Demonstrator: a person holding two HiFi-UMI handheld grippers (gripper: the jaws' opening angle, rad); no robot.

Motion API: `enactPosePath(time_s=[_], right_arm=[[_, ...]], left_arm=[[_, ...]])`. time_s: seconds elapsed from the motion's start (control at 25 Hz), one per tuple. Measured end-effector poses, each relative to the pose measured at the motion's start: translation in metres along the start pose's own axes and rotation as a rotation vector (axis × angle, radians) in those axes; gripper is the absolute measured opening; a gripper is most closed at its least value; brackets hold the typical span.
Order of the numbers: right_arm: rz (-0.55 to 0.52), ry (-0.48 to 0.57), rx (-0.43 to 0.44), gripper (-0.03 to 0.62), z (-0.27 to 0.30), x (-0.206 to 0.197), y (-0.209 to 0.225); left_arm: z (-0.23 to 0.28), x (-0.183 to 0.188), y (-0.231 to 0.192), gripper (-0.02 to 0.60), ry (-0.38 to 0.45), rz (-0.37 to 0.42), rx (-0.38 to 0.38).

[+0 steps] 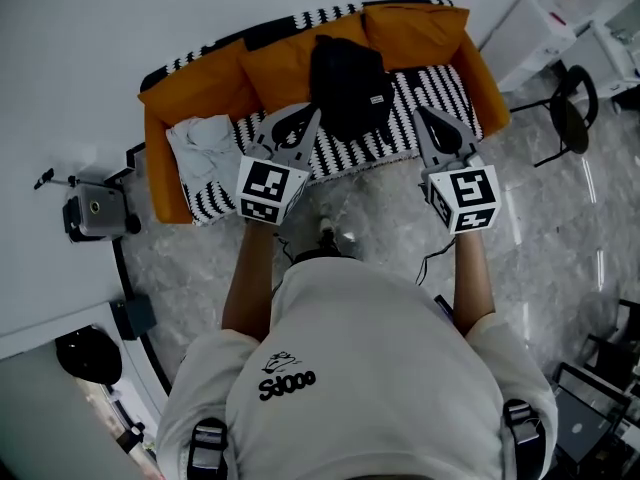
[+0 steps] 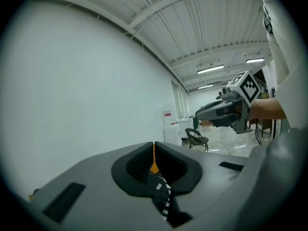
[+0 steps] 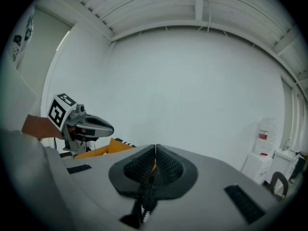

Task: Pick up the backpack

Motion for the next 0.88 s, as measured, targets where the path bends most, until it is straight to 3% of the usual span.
enactPosePath(time_s=[0.6, 0.88], right_arm=[[0.007, -0.009, -0.064, 0.035, 0.108, -0.012, 0.021], [-0.054, 0.027, -0.016, 0.035, 0.144, -0.007, 0.034]], left_arm=[[0.054, -0.035, -0.102, 0.028, -0.018, -0.025, -0.019], [0.082, -0.046, -0.121, 0.028, -0.023, -0.036, -0.010]])
Point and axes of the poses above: the fingertips, and each gripper's own axes: z forward along the fingers, y to its right, x out of its top, the point moved 3 cm from there along -z, backward along the fingers, and after that the axes turned 15 degrees about y, right-handed, at the moved point
